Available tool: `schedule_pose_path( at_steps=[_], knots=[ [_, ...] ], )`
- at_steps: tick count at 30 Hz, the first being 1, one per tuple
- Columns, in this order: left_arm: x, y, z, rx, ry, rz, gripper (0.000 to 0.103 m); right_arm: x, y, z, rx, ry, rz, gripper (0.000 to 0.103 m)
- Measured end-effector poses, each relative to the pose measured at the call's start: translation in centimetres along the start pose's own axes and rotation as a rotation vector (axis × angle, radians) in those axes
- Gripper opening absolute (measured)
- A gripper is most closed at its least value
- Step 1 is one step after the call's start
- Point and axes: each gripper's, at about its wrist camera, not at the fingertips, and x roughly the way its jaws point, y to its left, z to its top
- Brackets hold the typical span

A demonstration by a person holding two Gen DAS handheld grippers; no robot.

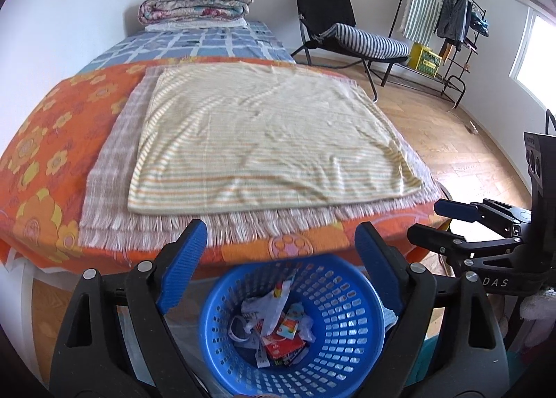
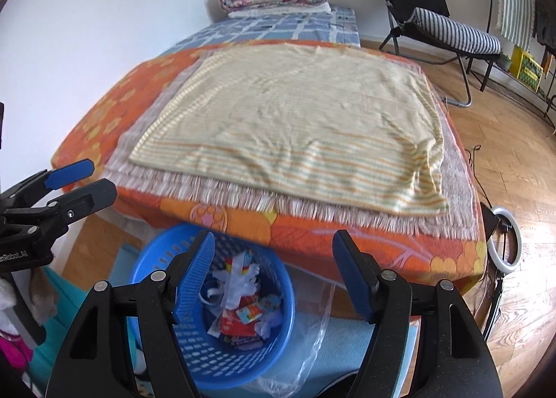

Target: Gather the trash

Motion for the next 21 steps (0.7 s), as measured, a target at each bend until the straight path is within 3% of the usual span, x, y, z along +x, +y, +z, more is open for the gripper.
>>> schedule_pose_path(
  at_steps=[4, 8, 21],
  knots=[
    [-0.2, -0.2, 1.5, 0.010, -0.024, 0.005, 0.090, -0.3, -0.5, 1.2, 0.009, -0.028, 0.004, 0.070],
    [-0.2, -0.2, 3.5, 0.013, -0.058, 0.009, 0.097, -0.6, -1.1, 2.6, 0.023, -0.067, 0.006, 0.070],
    [1.0, -0.1, 8.1, 0.025, -0.095, 0.000, 0.098, 0.1, -3.6, 5.9, 0.094, -0.136, 0.020, 0.070]
  ],
)
